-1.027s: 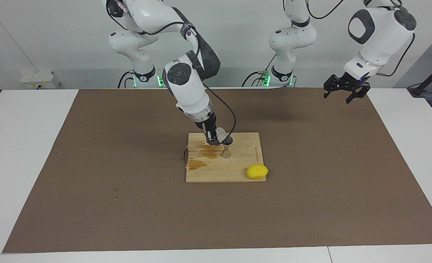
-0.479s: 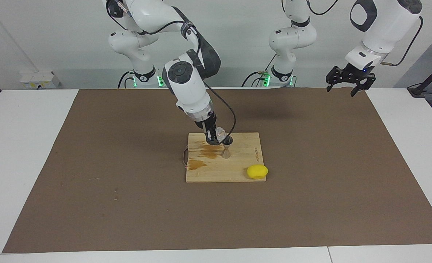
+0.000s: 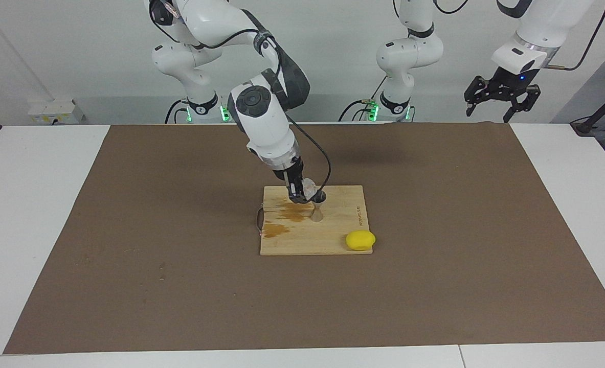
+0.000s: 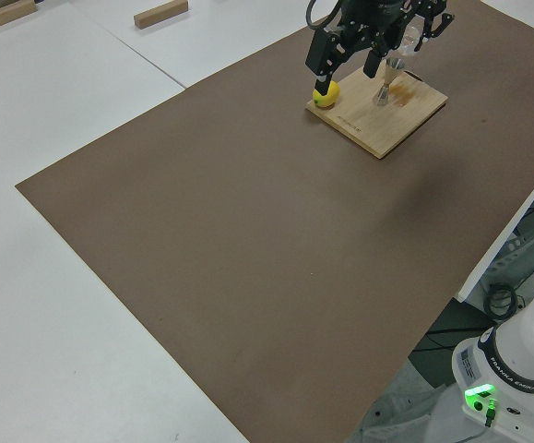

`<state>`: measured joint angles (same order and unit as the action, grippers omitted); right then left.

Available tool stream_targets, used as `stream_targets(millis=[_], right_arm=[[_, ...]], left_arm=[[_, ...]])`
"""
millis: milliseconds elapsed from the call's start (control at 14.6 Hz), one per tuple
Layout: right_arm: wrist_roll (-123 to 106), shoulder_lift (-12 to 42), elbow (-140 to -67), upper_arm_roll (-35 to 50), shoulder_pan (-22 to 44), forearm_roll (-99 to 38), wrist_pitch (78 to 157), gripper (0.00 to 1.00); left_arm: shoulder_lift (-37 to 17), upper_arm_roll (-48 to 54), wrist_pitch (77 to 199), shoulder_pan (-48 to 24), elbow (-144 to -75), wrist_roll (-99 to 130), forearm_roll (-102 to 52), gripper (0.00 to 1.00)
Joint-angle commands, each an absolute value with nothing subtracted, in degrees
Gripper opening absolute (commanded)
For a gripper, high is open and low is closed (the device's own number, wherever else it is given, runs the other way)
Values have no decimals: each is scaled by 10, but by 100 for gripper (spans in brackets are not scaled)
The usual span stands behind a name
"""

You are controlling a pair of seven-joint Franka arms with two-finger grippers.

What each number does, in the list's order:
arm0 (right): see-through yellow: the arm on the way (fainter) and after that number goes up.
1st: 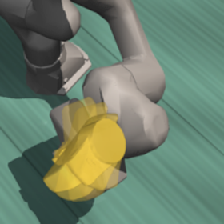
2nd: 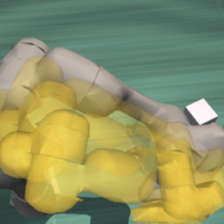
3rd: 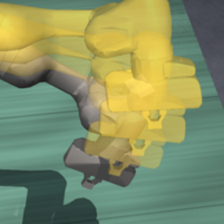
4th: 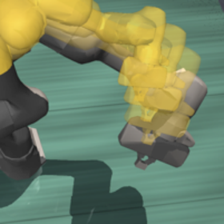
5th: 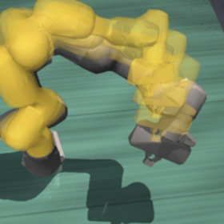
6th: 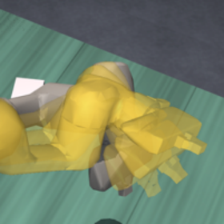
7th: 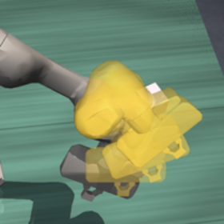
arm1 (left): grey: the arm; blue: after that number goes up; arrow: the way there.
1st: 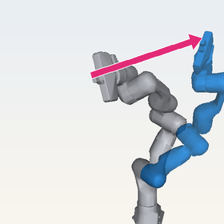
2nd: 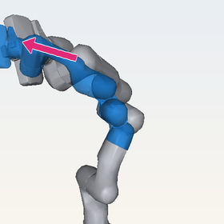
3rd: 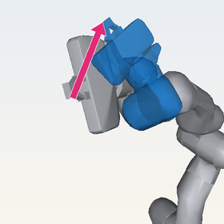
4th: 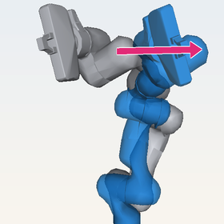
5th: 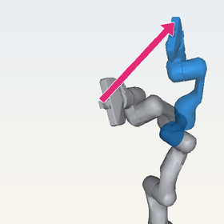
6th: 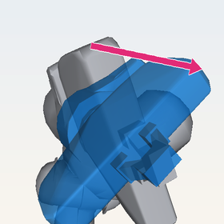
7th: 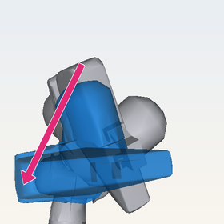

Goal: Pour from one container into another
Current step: 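Tilt the glass over the dark cup while the left gripper withdraws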

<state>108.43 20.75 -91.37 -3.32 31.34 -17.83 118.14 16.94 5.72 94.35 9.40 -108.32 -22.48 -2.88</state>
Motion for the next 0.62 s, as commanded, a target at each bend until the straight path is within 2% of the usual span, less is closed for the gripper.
stream_targets(millis=[0, 205, 548], right_arm=[[1105, 217, -892, -30, 307, -168, 1176, 0], [1103, 218, -892, -32, 302, -206, 1193, 0], [1076, 216, -901, -31, 288, -264, 1244, 0]], left_arm=[[170, 57, 930, 100, -1070, -201, -17, 100], [168, 54, 940, 100, -1064, -99, -15, 100], [171, 50, 947, 127, -1052, -81, -14, 100]])
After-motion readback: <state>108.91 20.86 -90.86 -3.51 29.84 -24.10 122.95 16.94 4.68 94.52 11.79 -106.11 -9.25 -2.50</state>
